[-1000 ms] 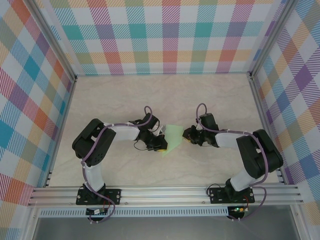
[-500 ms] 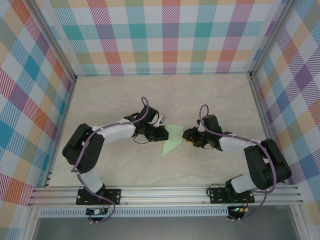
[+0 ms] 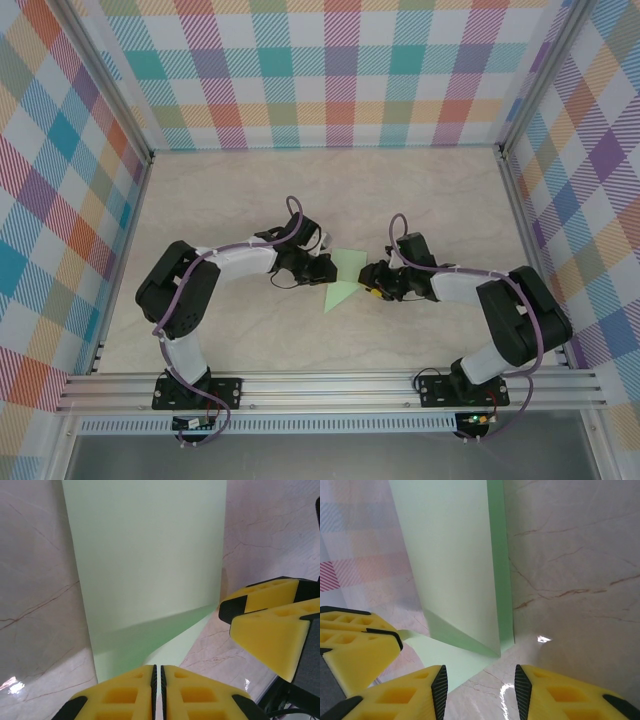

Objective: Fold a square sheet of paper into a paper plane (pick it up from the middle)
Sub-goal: Third fold the triangle at the center of the table, then fourth fold the wing at the center of the table.

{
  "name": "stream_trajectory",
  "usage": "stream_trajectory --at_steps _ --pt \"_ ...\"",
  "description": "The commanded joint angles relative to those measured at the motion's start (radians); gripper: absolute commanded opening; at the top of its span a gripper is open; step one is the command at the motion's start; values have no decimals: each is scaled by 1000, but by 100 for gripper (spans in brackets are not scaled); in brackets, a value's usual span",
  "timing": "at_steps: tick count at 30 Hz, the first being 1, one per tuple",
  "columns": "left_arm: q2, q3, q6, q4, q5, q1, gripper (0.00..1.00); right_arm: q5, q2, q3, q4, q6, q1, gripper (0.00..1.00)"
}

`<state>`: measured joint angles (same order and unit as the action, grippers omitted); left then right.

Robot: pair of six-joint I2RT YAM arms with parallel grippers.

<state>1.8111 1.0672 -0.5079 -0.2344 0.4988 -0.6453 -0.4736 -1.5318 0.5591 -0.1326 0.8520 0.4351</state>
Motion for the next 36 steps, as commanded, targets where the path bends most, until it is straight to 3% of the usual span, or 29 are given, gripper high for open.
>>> stream_trajectory --at_steps 1,22,29,36 --pt "20 30 5 -24 -15 9 13 -48 -25 32 -62 3 14 43" --pt "63 61 -20 -35 -89 9 12 -111 -146 152 -3 -137 60 44" --pt "-22 22 -13 -33 -134 10 15 -109 -188 198 51 -183 63 31" --pt "-195 -122 0 12 -176 0 29 -85 -191 209 73 -179 68 22"
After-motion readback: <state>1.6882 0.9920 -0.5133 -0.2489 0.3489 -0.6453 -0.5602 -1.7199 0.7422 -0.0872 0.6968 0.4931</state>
